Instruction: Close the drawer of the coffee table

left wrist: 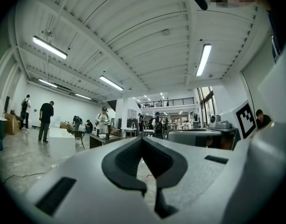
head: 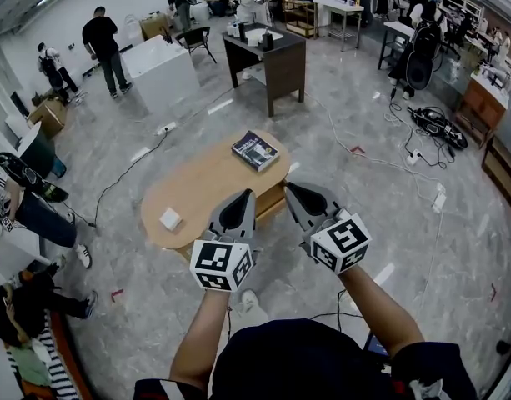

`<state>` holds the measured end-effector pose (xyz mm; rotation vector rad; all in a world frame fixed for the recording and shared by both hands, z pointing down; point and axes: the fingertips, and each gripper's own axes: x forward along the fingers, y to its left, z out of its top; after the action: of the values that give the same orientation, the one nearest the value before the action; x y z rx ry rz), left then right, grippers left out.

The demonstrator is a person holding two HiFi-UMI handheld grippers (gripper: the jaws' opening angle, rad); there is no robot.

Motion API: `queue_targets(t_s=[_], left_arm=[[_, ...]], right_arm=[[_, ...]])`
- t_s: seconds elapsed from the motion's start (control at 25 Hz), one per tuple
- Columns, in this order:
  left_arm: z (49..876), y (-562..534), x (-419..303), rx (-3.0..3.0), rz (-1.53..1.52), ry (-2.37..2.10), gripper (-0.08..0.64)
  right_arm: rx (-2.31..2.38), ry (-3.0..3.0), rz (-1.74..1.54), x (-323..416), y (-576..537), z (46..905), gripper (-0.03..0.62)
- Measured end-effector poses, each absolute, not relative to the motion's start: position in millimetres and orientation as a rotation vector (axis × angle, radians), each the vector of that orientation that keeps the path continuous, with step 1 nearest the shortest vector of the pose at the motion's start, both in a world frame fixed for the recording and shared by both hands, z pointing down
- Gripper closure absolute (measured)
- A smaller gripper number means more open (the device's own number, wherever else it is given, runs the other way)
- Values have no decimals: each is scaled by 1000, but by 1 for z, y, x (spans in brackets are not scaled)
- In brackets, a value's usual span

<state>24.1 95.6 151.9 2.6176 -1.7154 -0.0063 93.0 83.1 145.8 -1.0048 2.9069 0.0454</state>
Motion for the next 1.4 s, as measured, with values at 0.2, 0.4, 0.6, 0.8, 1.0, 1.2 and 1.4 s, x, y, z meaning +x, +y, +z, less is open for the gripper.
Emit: queue_targets(t_s=[0.2,0.4,0.6,0.8,1.0,1.2,1.4], left_arm=[[155,74,9,2618,-18,-1700,563],[150,46,-5,2624,-21,-1678,563],[147,26,-16,2639,-35,-1646,563],[148,4,-37,2637,-44,-1623,563],[147,-14,-58,2638,-56,-1610,563],[155,-27,-81,2628,-49,-1606,563],[160,-39,-97,2632,-58,-1582,563]], right_arm=[[-1019,2901,26,79,62,150,581],[-1048,2896,10,67,36,147,580],[-1092,2895,15,59,15,145,581],[-1134,2888,19,46,-8,143,581],[-1163,2896,23,31,-30,142,581],[-1170,2904,34,6,-44,143,581],[-1183,2905,38,-14,-57,146,581]])
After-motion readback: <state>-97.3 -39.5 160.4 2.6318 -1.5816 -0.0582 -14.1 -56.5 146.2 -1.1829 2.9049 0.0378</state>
